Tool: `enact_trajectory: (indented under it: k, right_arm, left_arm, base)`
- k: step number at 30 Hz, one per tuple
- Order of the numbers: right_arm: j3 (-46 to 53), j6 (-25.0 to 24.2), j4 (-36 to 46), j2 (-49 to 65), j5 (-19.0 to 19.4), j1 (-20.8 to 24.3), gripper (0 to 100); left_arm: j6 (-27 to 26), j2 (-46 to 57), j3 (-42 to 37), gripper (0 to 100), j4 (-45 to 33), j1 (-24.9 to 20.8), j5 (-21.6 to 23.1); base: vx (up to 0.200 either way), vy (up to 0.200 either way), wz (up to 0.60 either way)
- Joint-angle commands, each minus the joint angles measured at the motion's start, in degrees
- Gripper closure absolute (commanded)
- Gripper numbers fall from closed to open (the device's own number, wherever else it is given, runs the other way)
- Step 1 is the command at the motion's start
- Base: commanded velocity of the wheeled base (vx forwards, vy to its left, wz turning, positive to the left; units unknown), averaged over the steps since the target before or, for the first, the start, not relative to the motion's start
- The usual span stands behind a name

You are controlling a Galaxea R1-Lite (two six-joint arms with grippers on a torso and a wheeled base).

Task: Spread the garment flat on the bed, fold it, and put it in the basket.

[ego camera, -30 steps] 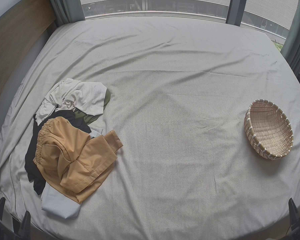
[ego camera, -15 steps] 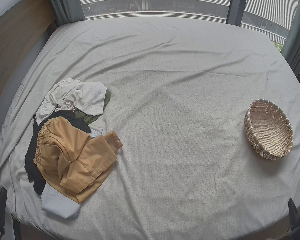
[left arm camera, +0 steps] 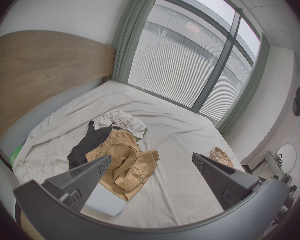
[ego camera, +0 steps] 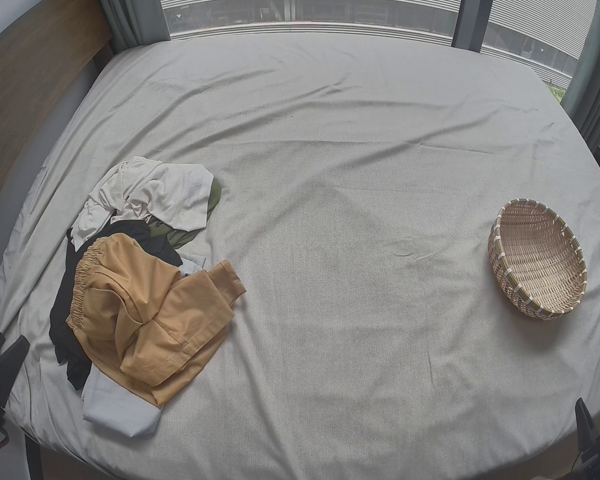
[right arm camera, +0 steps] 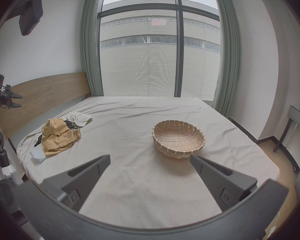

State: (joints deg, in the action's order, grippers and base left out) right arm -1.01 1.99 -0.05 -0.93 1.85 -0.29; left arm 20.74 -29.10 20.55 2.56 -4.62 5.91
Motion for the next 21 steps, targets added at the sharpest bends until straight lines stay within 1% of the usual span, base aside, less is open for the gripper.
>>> enact_trajectory:
  k: [1, 5, 13, 21]
  right_arm:
    - [0.8, 0.4, 0.0, 0.2, 0.1, -0.1, 0]
    - [0.8, 0.5, 0.0, 0.3, 0.1, -0.1, 0]
    - [0.8, 1.1, 0.0, 0.0, 0.1, -0.1, 0]
    - [0.8, 1.0, -0.2, 0.8, 0.5, -0.4, 0]
  left_arm:
    - [0.9, -3.2, -0.4, 0, -0.2, 0.0, 0.0]
    - [1.0, -3.4, -1.6, 0, 0.0, 0.0, 0.0]
    - [1.0, -6.5, -1.3, 0, 0.3, 0.0, 0.0]
    - [2.2, -9.1, -2.1, 0, 5.0, 0.0, -0.1]
  base:
    - [0.0, 0.0, 0.0]
    - [0.0, 0.0, 0.0]
    - [0.0, 0.0, 0.0]
    - [0.0, 0.0, 0.0]
